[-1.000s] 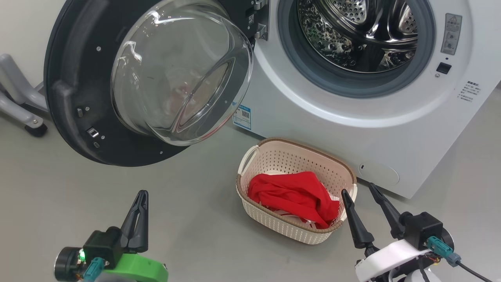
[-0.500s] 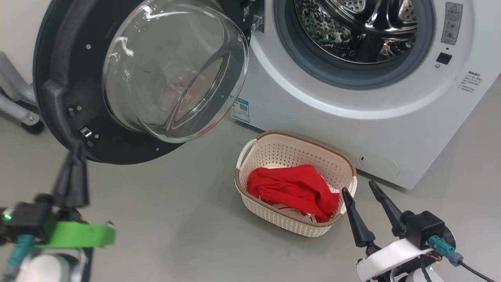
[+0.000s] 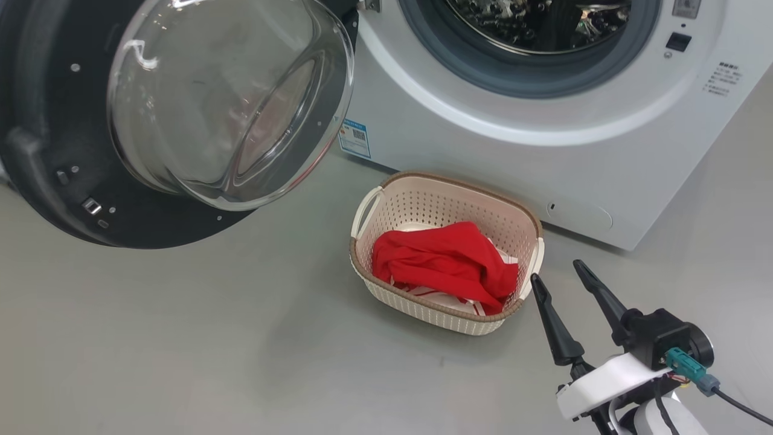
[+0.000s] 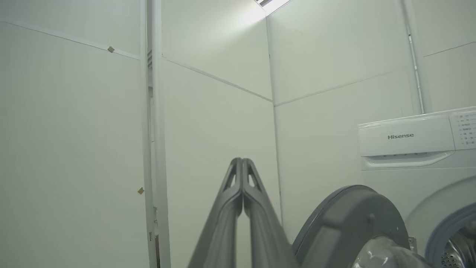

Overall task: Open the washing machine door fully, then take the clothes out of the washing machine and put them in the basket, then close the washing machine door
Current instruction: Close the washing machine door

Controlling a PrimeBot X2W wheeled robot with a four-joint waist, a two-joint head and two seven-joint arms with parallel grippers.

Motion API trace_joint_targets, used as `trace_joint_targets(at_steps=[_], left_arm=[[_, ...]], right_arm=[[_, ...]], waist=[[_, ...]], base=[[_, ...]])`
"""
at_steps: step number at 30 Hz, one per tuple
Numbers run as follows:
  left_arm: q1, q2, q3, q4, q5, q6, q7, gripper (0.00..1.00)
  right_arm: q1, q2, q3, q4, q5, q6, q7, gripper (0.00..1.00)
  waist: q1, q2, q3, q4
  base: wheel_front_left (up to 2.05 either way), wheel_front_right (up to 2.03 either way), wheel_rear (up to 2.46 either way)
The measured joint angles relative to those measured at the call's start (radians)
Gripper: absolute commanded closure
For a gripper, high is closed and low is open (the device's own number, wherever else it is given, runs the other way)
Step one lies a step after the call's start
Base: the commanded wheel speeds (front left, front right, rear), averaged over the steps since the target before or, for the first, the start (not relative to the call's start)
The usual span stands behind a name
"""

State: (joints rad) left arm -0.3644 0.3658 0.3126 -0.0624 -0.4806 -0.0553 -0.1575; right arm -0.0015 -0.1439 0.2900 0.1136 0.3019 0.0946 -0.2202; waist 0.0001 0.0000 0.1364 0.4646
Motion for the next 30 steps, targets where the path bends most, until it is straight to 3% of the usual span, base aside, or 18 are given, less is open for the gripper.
trace_joint_targets(at_steps=[4,8,15,19,26,30], left_arm=[[-0.077,0.012,0.123,0.086,-0.164,0.005,0.076,1.0],[-0.148,0.022,0.215,0.211,-0.288,0.04,0.163,1.0],[-0.23,0.033,0.343,0.431,-0.433,0.156,0.318,1.0],[-0.289,0.022,0.425,0.526,-0.519,0.175,0.371,1.0],[-0.356,0.026,0.468,0.605,-0.561,0.175,0.408,1.0],[-0.423,-0.006,0.512,0.692,-0.625,0.183,0.453,1.0]], right_arm=[[-0.02,-0.014,-0.002,-0.012,-0.005,0.0,0.01,0.0],[-0.035,-0.025,-0.002,-0.018,-0.006,0.0,0.015,0.0],[-0.055,-0.035,0.006,-0.026,-0.013,0.001,0.023,0.0],[-0.057,-0.038,0.009,-0.027,-0.013,0.008,0.03,0.0],[-0.071,-0.04,0.013,-0.03,-0.013,0.009,0.032,0.0],[-0.073,-0.044,0.009,-0.032,-0.013,0.009,0.032,0.0]], waist=[[0.0,0.0,0.031,-0.015],[0.0,0.0,0.059,-0.033],[0.0,0.0,0.094,-0.068],[0.0,0.0,0.107,-0.087],[0.0,0.0,0.121,-0.11],[0.0,0.0,0.128,-0.118]], base=[[0.0,0.0,0.0],[0.0,0.0,0.0],[0.0,0.0,0.0],[0.0,0.0,0.0],[0.0,0.0,0.0],[0.0,0.0,0.0]])
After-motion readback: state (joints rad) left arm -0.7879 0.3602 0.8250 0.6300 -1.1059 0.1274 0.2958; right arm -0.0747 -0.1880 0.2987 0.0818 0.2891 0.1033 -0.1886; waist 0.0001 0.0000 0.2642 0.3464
